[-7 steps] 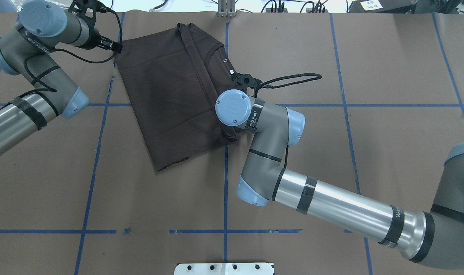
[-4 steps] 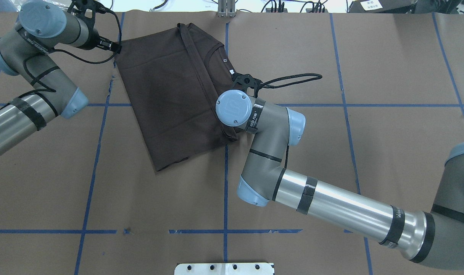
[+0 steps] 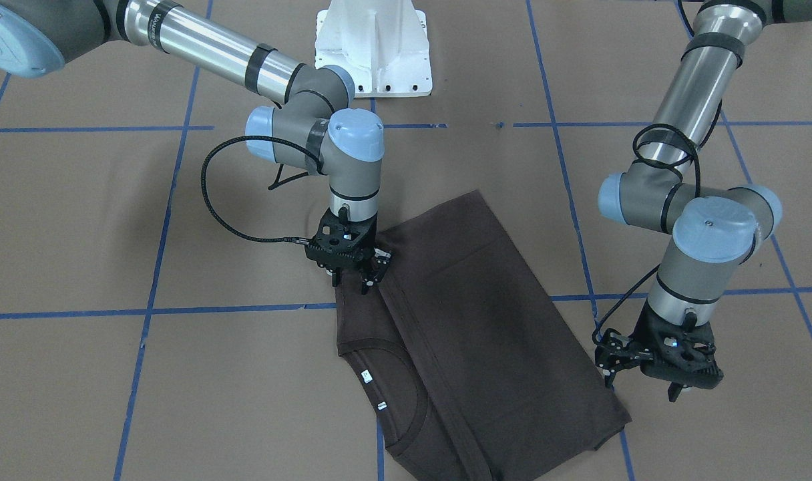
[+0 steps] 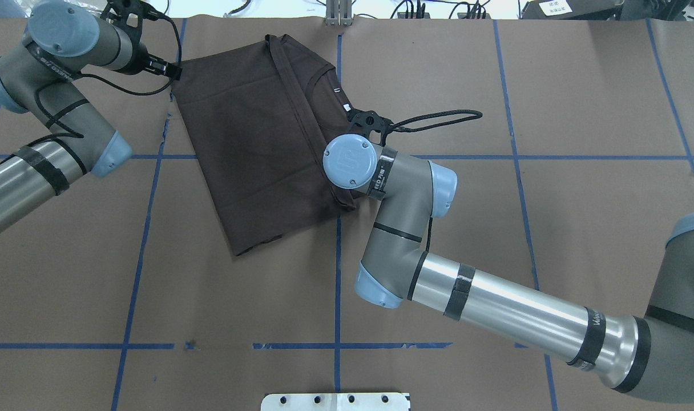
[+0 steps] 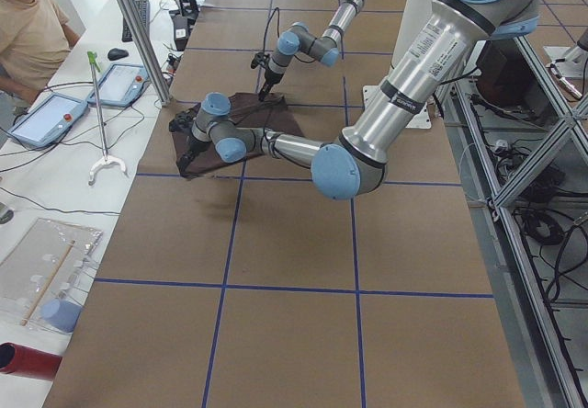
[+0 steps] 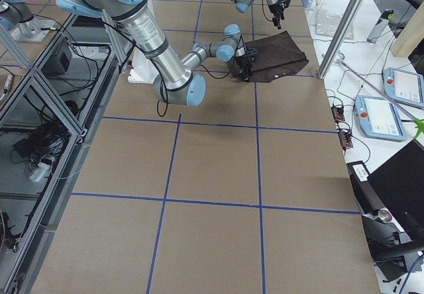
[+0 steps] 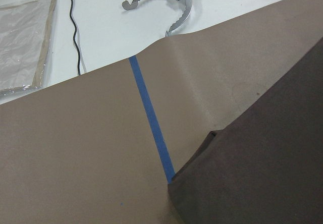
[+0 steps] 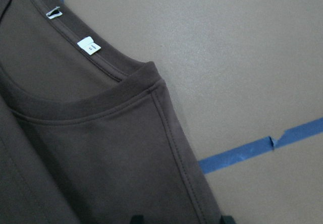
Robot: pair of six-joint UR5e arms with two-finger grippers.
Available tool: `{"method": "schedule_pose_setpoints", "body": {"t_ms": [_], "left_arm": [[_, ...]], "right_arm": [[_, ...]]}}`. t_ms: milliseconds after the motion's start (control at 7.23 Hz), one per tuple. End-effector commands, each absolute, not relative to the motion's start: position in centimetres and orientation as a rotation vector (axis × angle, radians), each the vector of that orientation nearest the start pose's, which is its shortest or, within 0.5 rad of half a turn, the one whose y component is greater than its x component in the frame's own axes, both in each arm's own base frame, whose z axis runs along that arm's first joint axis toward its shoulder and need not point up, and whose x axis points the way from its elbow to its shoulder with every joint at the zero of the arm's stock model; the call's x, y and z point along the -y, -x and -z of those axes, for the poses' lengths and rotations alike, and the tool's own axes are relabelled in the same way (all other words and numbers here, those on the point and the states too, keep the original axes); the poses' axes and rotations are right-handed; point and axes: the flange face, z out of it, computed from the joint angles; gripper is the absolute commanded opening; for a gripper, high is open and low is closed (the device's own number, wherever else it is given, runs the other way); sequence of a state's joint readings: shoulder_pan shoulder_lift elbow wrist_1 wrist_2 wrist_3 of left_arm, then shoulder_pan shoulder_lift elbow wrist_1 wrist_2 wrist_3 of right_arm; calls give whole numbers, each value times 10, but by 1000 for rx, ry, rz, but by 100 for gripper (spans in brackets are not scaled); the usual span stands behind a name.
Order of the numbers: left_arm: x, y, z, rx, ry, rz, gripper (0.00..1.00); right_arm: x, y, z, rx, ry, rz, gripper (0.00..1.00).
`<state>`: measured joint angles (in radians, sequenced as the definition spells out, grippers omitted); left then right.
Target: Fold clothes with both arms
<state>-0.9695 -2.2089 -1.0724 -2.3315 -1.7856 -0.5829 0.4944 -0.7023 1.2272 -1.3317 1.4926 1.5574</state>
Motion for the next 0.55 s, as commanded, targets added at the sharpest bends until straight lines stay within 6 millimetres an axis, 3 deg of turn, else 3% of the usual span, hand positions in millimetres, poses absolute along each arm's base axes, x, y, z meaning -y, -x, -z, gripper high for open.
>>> {"method": "schedule_pose_setpoints", "body": {"t_ms": [0,415], "left_arm": [[706,-349,-430,-670,-638,-114,100],[706,-348,-432,-669,-637,-114,100]], "right_arm": [[505,641,-248,717,-261,-492,0],[504,637,-247,681,-267,-481,0]]}}
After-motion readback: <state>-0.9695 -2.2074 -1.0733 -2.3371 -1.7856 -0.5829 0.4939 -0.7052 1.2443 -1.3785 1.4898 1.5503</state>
